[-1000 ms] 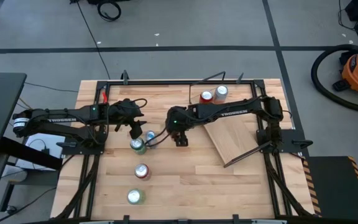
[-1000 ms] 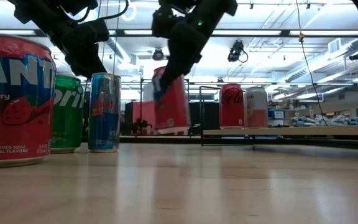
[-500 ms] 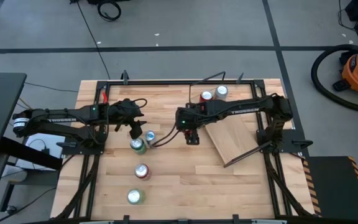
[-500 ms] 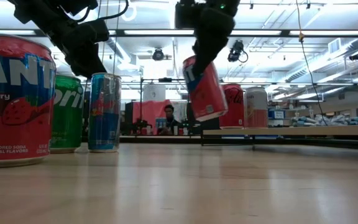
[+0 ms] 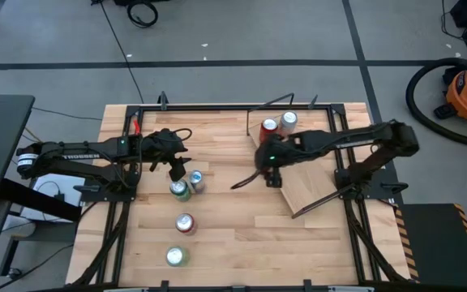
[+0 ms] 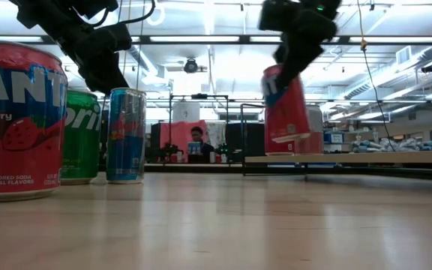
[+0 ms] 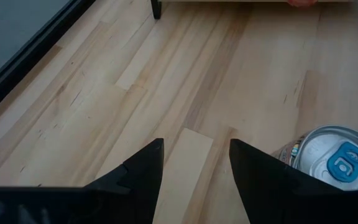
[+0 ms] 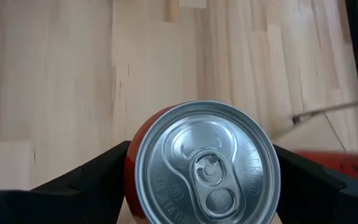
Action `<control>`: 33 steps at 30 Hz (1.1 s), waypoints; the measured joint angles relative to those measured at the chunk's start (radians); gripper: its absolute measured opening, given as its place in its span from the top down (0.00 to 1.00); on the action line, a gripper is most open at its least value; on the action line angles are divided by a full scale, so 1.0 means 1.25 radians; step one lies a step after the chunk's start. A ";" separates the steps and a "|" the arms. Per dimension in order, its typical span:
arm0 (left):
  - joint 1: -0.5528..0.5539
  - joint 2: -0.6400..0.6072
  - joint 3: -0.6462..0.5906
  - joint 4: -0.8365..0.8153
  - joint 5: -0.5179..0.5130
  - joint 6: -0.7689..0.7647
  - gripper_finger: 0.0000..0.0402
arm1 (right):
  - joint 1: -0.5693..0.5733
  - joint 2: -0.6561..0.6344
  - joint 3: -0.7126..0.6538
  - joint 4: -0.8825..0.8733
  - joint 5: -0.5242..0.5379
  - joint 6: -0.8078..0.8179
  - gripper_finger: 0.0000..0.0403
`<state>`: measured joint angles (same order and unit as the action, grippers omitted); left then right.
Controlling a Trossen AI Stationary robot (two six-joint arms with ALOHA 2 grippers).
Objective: Place canned beverage on shelf
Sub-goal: Put the top orange soda can on the shelf
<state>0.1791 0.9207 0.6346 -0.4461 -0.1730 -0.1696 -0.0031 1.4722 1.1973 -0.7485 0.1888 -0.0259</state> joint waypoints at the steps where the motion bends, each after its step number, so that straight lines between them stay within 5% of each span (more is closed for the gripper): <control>1: 0.000 0.000 0.000 0.000 0.000 0.000 0.52 | -0.006 -0.026 -0.023 0.010 0.000 0.002 0.17; 14: 0.000 0.000 0.000 0.013 0.000 -0.003 0.52 | -0.066 -0.200 -0.245 0.062 0.095 -0.003 0.17; 33: 0.000 0.000 0.000 0.013 0.000 -0.002 0.52 | -0.128 -0.208 -0.255 0.059 0.071 0.027 0.13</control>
<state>0.1791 0.9211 0.6346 -0.4298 -0.1726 -0.1725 -0.1632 1.2124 0.8787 -0.6752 0.2781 0.0078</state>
